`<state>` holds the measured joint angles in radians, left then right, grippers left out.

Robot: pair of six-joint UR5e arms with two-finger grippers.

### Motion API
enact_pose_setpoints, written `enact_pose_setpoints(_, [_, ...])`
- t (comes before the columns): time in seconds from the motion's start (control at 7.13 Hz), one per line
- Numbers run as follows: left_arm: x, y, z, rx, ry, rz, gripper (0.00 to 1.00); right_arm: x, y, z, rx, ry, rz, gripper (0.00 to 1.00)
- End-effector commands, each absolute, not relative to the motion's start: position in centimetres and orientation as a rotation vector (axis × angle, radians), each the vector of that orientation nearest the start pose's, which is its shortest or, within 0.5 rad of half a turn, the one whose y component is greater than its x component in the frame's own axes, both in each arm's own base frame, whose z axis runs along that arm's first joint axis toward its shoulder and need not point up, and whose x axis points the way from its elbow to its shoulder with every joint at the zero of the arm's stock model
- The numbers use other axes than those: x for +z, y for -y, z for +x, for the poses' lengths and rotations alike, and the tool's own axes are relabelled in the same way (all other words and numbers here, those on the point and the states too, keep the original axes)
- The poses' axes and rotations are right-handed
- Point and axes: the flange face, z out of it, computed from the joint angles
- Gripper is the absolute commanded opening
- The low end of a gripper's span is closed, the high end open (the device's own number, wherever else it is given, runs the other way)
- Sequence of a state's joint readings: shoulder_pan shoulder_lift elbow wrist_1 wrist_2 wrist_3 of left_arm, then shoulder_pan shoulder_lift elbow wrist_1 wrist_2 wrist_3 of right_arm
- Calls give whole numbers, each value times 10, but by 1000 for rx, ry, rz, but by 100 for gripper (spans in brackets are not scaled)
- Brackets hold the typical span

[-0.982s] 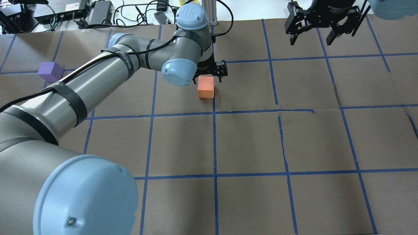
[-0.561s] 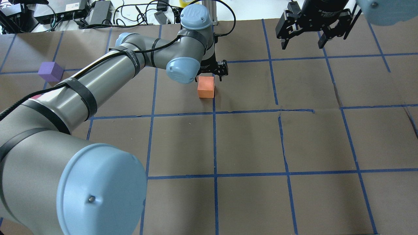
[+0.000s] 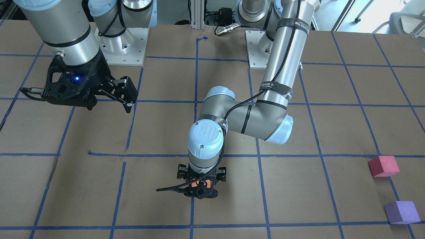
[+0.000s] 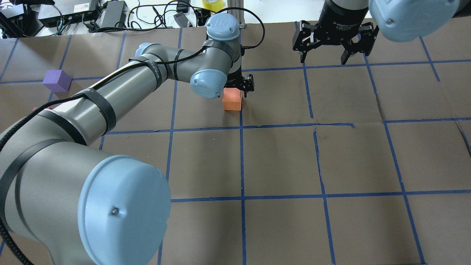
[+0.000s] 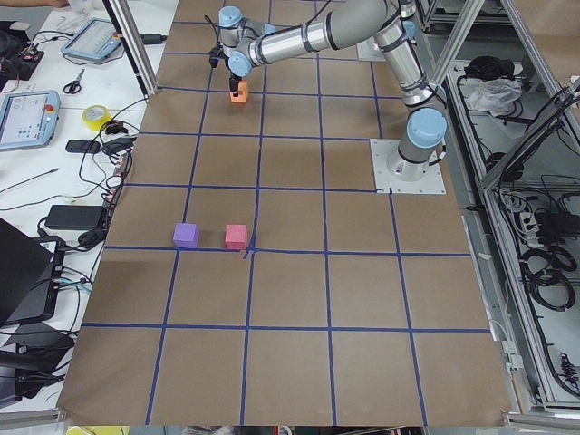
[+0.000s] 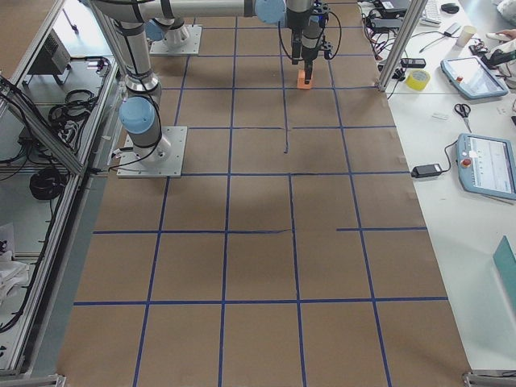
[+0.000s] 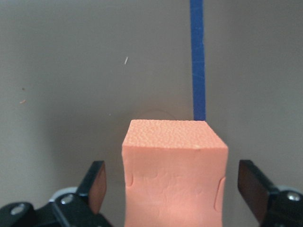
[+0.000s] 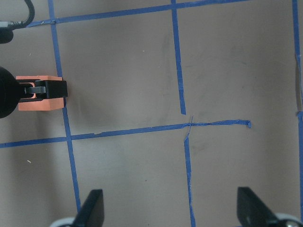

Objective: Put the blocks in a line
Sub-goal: 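Carry the orange cube with the left gripper toward the purple cube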

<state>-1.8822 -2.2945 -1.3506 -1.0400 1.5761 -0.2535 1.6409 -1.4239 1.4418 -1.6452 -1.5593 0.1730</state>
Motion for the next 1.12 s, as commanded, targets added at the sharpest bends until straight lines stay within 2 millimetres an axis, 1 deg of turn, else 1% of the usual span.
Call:
enact_pose_setpoints(0.0, [184,652,-349,-23,-3139,75,76,480,549,173,-80,-3114,164,100])
enact_pose_setpoints(0.14, [184,651,-349,-23,-3140,70,30,480,549,173,-79,-3110,166,100])
enact_pose_setpoints(0.28, [189,651,-349,-32,-3142,70,12,480,549,173,-79,-3108,171,100])
enact_pose_setpoints(0.42, [211,649,-343,-72,-3152,68,0,480,550,170,-79,-3108,176,100])
enact_pose_setpoints(0.56, [237,657,-302,-115,-3144,-5,0,480,550,170,-79,-3110,173,100])
enact_pose_setpoints(0.7, [238,669,-223,-82,-3145,-136,0,480,550,170,-79,-3109,176,100])
enact_pose_setpoints(0.84, [235,685,-138,-69,-3172,-118,0,483,549,170,-86,-3109,173,100])
enact_pose_setpoints(0.98, [245,697,-67,-101,-3165,-9,0,484,549,170,-91,-3108,173,100])
